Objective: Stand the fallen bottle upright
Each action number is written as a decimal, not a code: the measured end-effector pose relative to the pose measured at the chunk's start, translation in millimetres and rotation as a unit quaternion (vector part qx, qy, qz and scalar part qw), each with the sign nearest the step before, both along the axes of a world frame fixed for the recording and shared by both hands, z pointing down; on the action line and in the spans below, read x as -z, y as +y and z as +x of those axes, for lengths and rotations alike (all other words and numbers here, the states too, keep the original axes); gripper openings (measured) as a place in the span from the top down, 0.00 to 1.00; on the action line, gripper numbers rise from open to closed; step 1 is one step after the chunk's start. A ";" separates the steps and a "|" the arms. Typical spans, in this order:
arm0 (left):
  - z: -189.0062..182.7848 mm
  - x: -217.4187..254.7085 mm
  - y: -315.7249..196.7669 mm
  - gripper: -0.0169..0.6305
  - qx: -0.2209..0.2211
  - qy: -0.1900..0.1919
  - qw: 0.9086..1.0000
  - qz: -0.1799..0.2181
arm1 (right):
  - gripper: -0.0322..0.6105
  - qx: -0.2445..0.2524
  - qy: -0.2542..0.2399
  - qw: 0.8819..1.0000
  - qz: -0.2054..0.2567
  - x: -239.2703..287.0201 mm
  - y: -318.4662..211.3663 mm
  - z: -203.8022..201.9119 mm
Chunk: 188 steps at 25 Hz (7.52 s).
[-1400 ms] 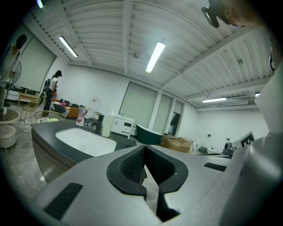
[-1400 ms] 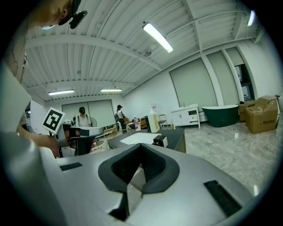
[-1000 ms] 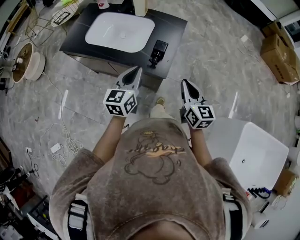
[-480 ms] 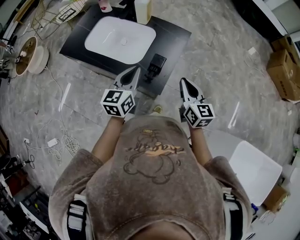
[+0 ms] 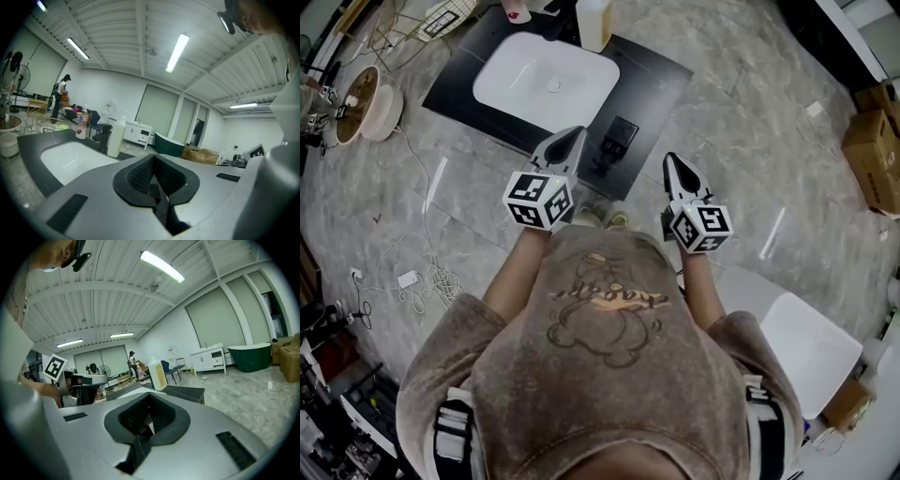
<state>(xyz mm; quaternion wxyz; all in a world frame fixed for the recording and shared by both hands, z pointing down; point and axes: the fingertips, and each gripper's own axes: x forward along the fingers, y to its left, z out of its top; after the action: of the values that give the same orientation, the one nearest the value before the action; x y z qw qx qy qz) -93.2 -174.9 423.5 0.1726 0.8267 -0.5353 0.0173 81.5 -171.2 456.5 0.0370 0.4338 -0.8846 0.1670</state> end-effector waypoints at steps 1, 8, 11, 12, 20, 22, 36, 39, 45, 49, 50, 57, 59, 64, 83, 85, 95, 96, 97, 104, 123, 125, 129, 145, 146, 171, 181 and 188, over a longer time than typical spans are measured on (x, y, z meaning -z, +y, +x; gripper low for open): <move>-0.9 0.3 -2.5 0.95 -0.004 0.000 1.000 0.000 | 0.96 -0.004 0.000 1.000 0.001 1.1 -2.1 -1.3; 1.1 4.2 -15.3 0.94 -0.041 0.010 0.999 -0.003 | 0.96 -0.024 -0.002 1.000 0.003 10.9 -11.3 -8.6; 4.2 3.0 -17.5 0.94 -0.058 0.013 0.998 0.000 | 0.96 -0.030 0.001 1.000 0.005 9.2 -12.9 -10.7; 4.8 1.8 -17.4 0.94 -0.063 0.015 0.998 -0.001 | 0.96 -0.031 0.002 0.999 0.005 8.3 -12.9 -11.5; 16.3 -11.2 -19.5 0.79 -0.106 0.025 0.994 -0.023 | 0.96 -0.034 0.008 0.999 0.001 5.9 -14.0 -13.9; 18.2 -17.4 -18.7 0.74 -0.110 0.024 0.993 -0.031 | 0.96 -0.034 0.009 0.999 0.000 6.1 -13.8 -14.4; 31.9 -73.7 -20.9 0.42 -0.113 -0.016 0.989 -0.094 | 0.96 -0.047 0.014 0.999 -0.013 -6.6 -13.0 0.6; 38.0 -92.2 -21.3 0.42 -0.117 -0.036 0.986 -0.112 | 0.96 -0.050 0.013 0.999 -0.016 -8.9 -12.5 3.6; 49.8 -125.8 -21.8 0.42 -0.128 -0.059 0.980 -0.139 | 0.96 -0.056 0.015 0.998 -0.017 -9.0 -10.5 8.4; 55.1 -147.1 -23.2 0.42 -0.131 -0.074 0.976 -0.156 | 0.96 -0.062 0.017 0.998 -0.021 -11.4 -7.8 14.1; 56.7 -152.8 -23.1 0.42 -0.132 -0.080 0.975 -0.160 | 0.96 -0.064 0.017 0.998 -0.022 -12.0 -7.0 16.0; 62.5 -185.0 -23.8 0.42 -0.129 -0.113 0.968 -0.184 | 0.96 -0.079 0.021 0.996 -0.024 -13.7 -4.3 28.7; 62.9 -192.4 -24.0 0.42 -0.127 -0.127 0.966 -0.187 | 0.96 -0.083 0.023 0.996 -0.026 -14.3 -3.1 32.0; 66.3 -207.6 -24.2 0.43 -0.120 -0.162 0.960 -0.193 | 0.96 -0.090 0.026 0.995 -0.030 -16.2 -0.2 40.3; 65.3 -222.1 -33.5 0.52 -0.083 -0.188 0.960 -0.190 | 0.96 -0.100 0.028 0.994 -0.033 -16.0 -0.5 54.9; 64.8 -222.6 -31.7 0.53 -0.081 -0.190 0.958 -0.200 | 0.96 -0.101 0.029 0.994 -0.034 -16.4 -0.5 55.8; 66.4 -218.5 -30.1 0.61 -0.094 -0.205 0.956 -0.188 | 0.96 -0.103 0.031 0.994 -0.035 -16.4 0.6 60.0; 66.2 -218.9 -30.4 0.61 -0.095 -0.206 0.956 -0.187 | 0.96 -0.103 0.032 0.994 -0.035 -16.9 0.3 60.7; 66.1 -219.2 -30.6 0.62 -0.096 -0.206 0.955 -0.188 | 0.96 -0.104 0.032 0.993 -0.035 -17.4 -0.2 61.3; 65.5 -217.5 -29.9 0.62 -0.102 -0.208 0.954 -0.188 | 0.96 -0.105 0.031 0.993 -0.036 -17.5 -3.0 63.6; 57.5 -195.3 -34.9 0.62 -0.113 -0.231 0.952 -0.166 | 0.96 -0.099 0.023 0.994 -0.026 -15.6 -12.5 56.7; 57.0 -190.5 -34.5 0.62 -0.118 -0.233 0.951 -0.163 | 0.96 -0.099 0.022 0.995 -0.025 -15.5 -12.7 55.8; 54.6 -178.1 -35.1 0.62 -0.138 -0.241 0.947 -0.159 | 0.96 -0.097 0.020 0.995 -0.024 -15.6 -13.8 51.9; 33.3 -159.1 -42.8 0.62 -0.230 -0.303 0.905 -0.192 | 0.96 -0.076 0.004 0.997 -0.027 -23.4 -14.9 23.5; 32.3 -159.4 -43.6 0.62 -0.236 -0.310 0.901 -0.193 | 0.96 -0.076 0.004 0.997 -0.028 -24.0 -14.8 23.2; 16.4 -166.1 -60.1 0.62 -0.415 -0.486 0.750 -0.173 | 0.96 -0.081 -0.007 0.996 -0.035 -26.6 -20.7 30.9; 10.9 -172.4 -61.1 0.62 -0.472 -0.556 0.662 -0.173 | 0.96 -0.089 -0.013 0.995 -0.038 -29.9 -24.8 33.8; 8.1 -173.5 -62.4 0.62 -0.499 -0.580 0.617 -0.184 | 0.96 -0.093 -0.017 0.995 -0.036 -28.7 -27.5 33.4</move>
<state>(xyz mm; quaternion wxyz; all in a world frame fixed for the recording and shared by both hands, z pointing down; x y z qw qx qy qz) -85.1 -237.2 597.0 -0.0598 0.7356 -0.0148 0.6746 114.9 -198.7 485.2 0.0223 0.5098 -0.8342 0.2090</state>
